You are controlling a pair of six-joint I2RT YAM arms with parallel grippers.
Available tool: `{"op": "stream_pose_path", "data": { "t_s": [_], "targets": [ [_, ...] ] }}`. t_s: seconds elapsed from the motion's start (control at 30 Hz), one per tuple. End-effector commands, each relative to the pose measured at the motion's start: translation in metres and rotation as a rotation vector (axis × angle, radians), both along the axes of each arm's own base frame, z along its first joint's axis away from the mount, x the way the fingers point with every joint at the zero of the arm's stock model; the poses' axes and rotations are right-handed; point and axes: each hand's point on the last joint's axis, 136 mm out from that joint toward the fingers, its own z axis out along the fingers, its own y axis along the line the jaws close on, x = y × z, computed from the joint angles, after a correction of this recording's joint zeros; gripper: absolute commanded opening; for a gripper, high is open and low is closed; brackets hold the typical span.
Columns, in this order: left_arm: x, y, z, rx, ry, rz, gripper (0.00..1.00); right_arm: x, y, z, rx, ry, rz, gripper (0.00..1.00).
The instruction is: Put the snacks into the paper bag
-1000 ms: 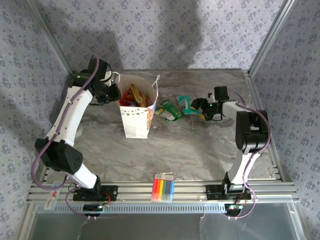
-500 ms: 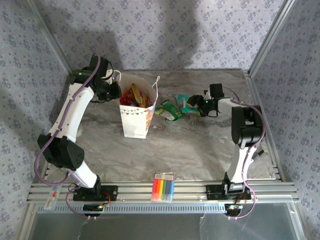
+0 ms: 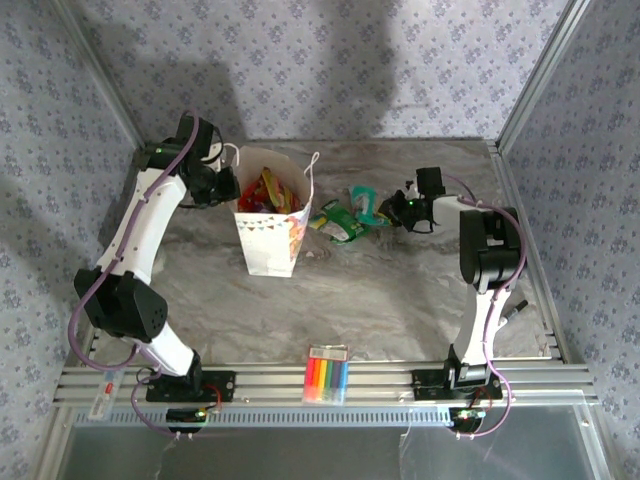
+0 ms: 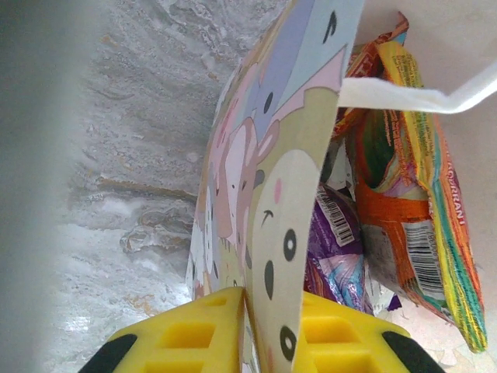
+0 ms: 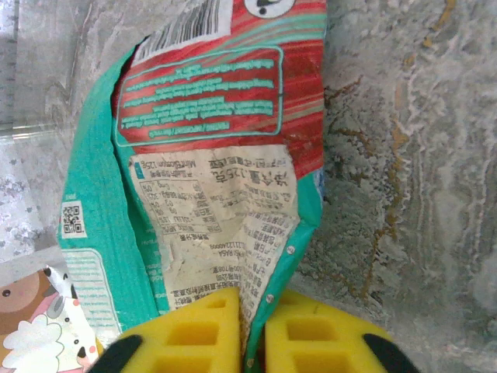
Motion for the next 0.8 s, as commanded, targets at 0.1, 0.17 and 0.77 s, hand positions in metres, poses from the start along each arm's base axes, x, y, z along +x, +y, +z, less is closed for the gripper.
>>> {"op": "stream_pose_path", "data": {
  "t_s": [0.1,0.17,0.77],
  "targets": [
    [-0.008,0.003,0.010,-0.026,-0.028,-0.003,0.17,-0.003,0.001,0.010,-0.025,-0.006,0.020,0.00],
    [-0.008,0.003,0.010,-0.034,-0.030,-0.001,0.17,-0.005,0.000,0.015,-0.037,-0.014,0.027,0.00],
    [-0.016,-0.003,0.012,-0.090,-0.037,0.001,0.17,-0.035,-0.017,0.102,-0.253,-0.178,0.069,0.00]
  ]
}}
